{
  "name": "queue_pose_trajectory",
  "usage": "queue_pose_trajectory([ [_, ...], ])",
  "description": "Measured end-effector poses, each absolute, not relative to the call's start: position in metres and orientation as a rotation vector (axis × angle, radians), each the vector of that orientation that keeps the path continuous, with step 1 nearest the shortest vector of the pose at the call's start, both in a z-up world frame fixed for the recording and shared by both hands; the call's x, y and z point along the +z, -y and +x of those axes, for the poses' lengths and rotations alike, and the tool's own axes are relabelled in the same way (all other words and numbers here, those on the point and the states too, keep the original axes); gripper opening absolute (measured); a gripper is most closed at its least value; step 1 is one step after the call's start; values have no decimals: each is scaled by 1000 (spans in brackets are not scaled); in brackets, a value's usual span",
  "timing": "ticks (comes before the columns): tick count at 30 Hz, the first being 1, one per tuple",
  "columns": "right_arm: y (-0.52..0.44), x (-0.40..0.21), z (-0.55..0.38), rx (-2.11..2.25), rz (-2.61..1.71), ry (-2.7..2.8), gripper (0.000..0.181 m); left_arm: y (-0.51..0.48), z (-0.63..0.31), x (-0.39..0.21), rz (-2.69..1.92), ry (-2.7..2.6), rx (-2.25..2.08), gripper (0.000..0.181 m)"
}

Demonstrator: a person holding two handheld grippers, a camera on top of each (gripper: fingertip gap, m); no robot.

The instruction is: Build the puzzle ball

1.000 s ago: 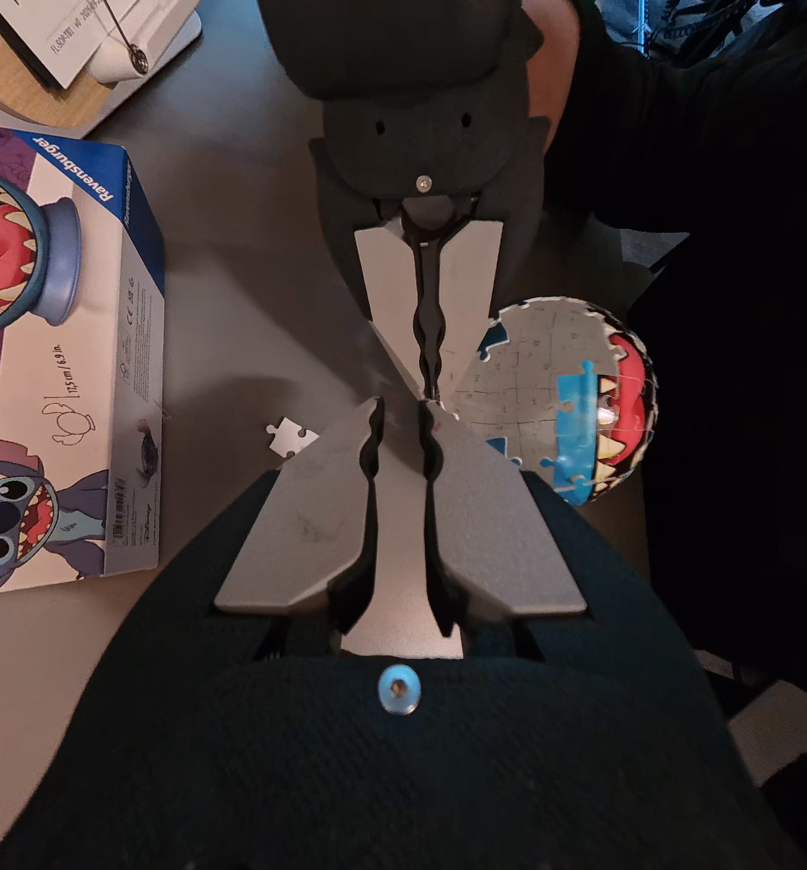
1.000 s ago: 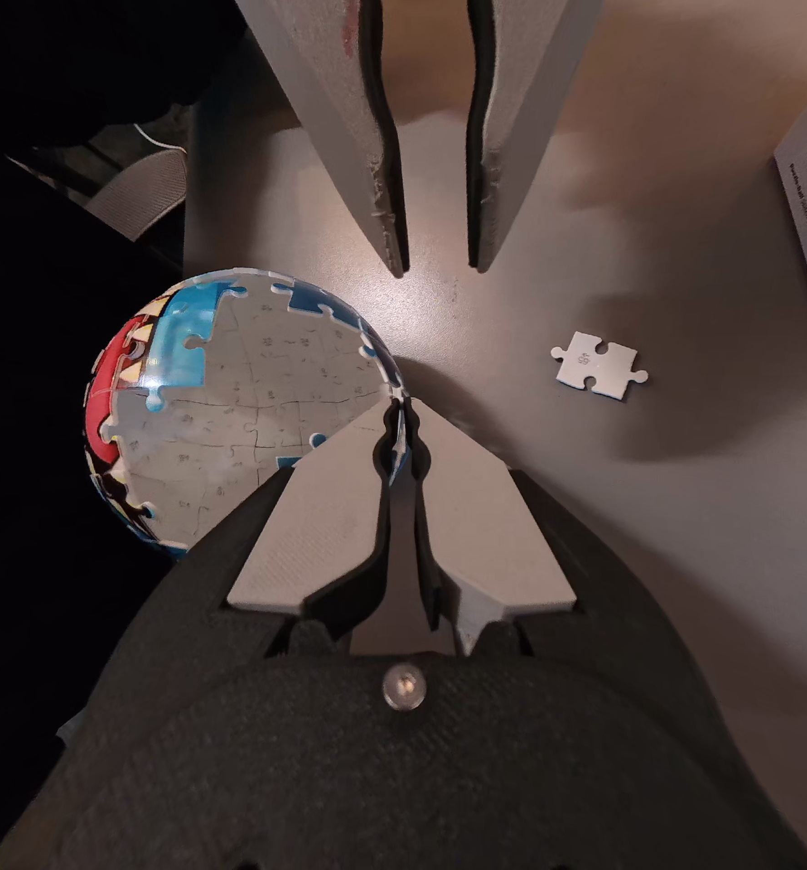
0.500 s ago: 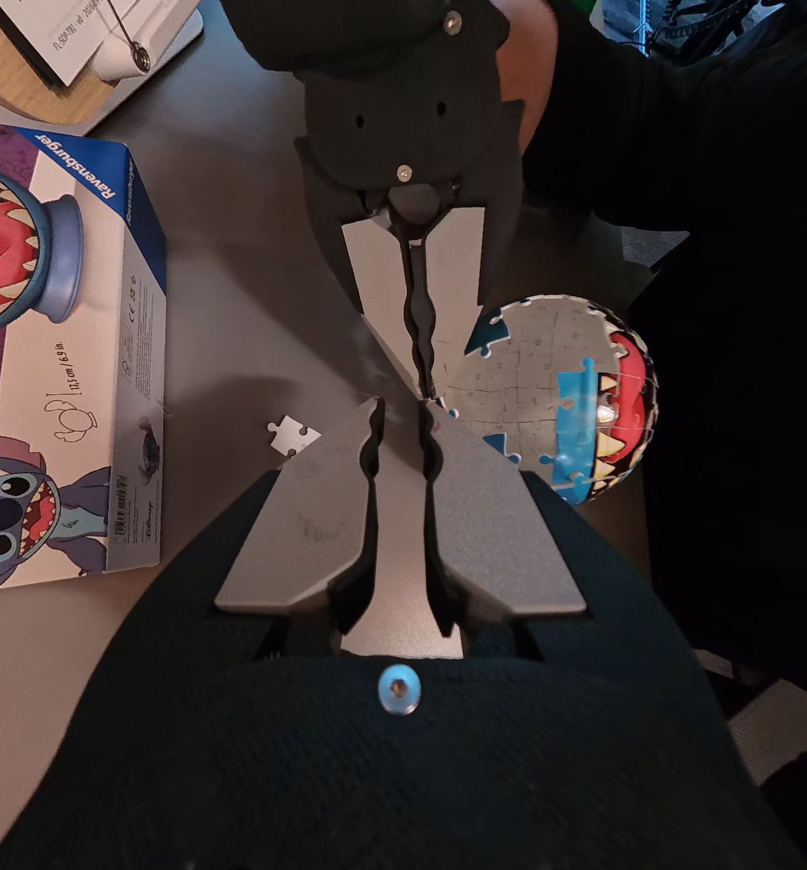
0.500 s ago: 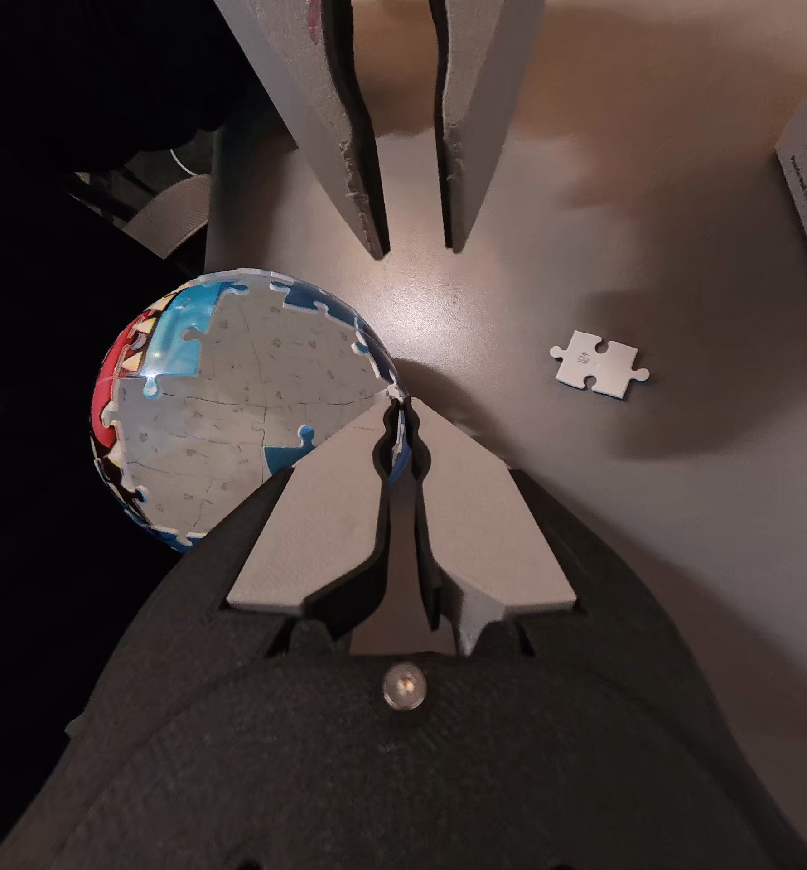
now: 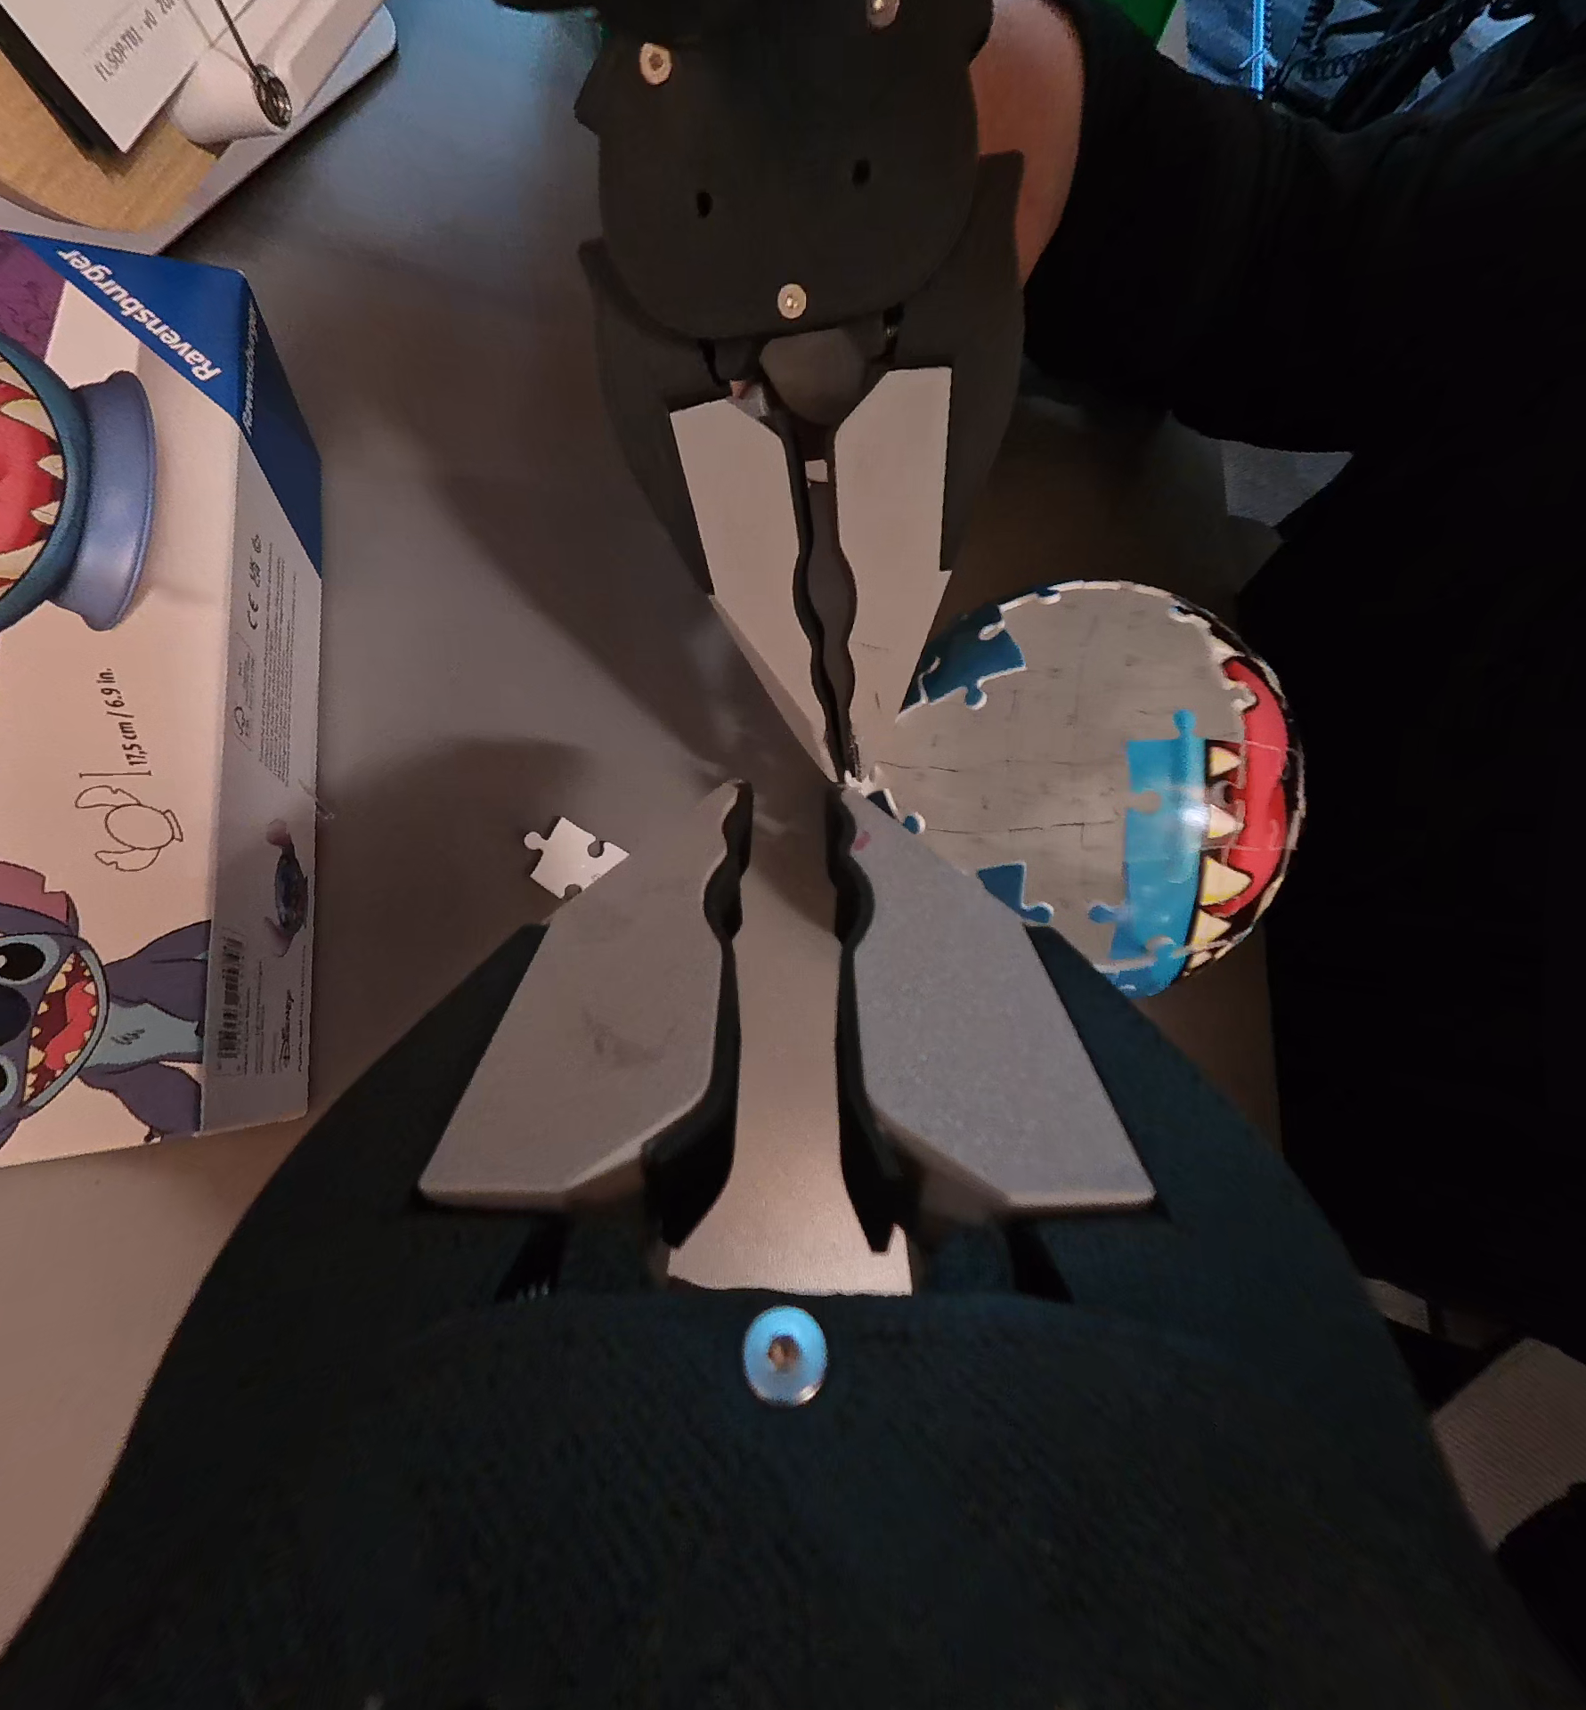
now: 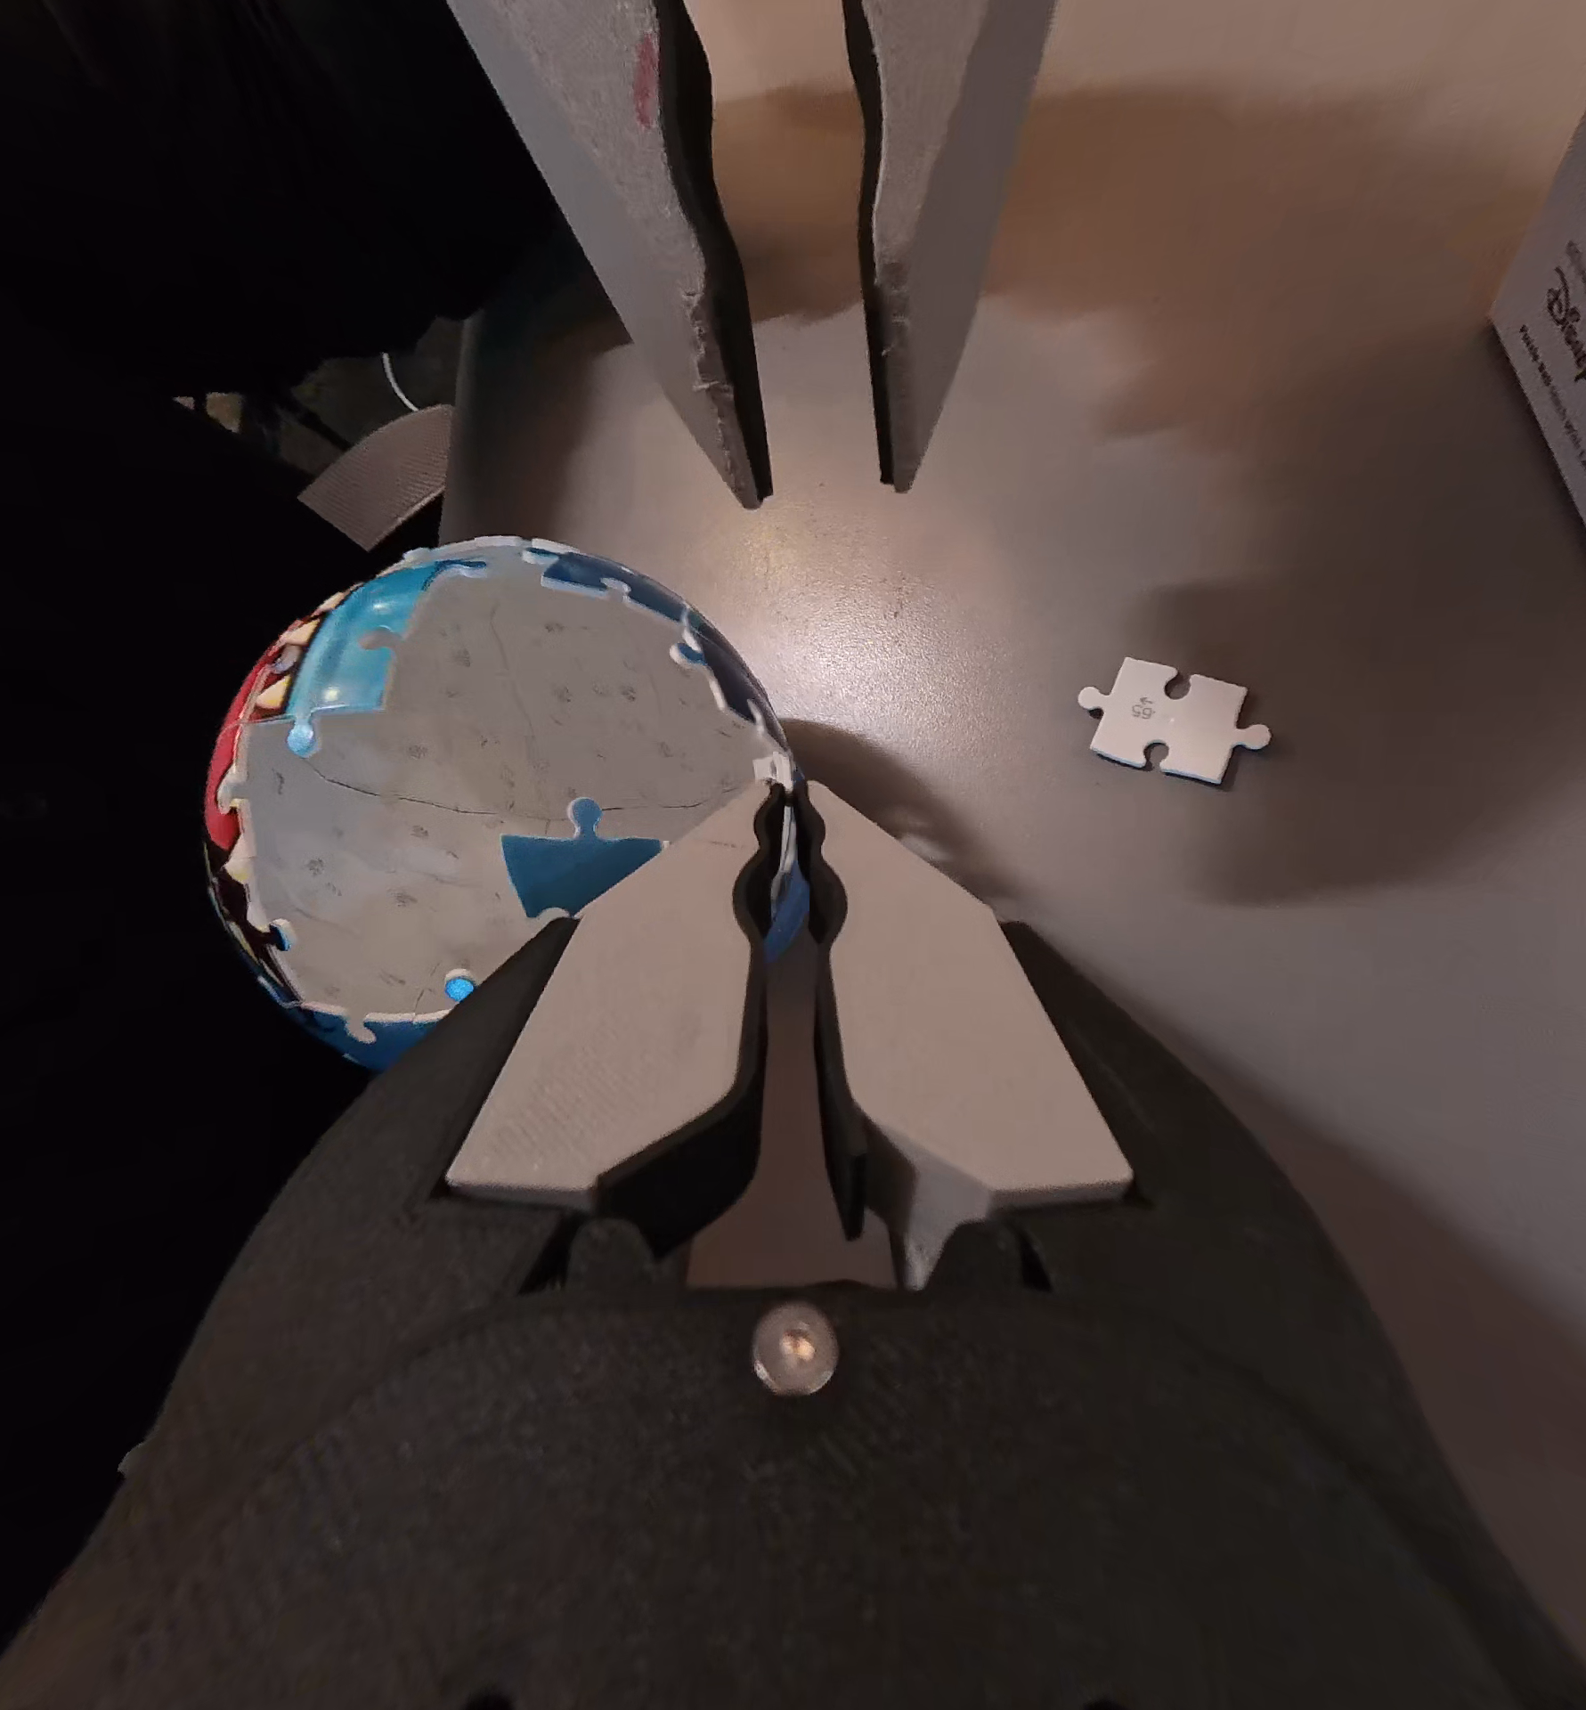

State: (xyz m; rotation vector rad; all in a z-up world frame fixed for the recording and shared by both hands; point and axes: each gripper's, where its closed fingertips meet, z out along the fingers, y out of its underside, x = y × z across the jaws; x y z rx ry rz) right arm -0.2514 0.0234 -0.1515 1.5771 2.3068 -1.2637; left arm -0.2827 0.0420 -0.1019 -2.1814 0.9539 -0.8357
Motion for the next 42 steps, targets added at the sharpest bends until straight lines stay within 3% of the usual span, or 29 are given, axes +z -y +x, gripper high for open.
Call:
queue_pose_trajectory([
  [14,-26,-147,-254,-1425,1614,-2470,0,-42,-287,-99,-2179,-947,-822,14],
  [33,-27,-135,-254,-1910,1615,-2263,0,-45,-287,-107,-2200,-938,-842,14],
  [42,-24,-145,-257,-1880,1605,-2245,0,-42,-285,-113,-2217,-959,-864,15],
])
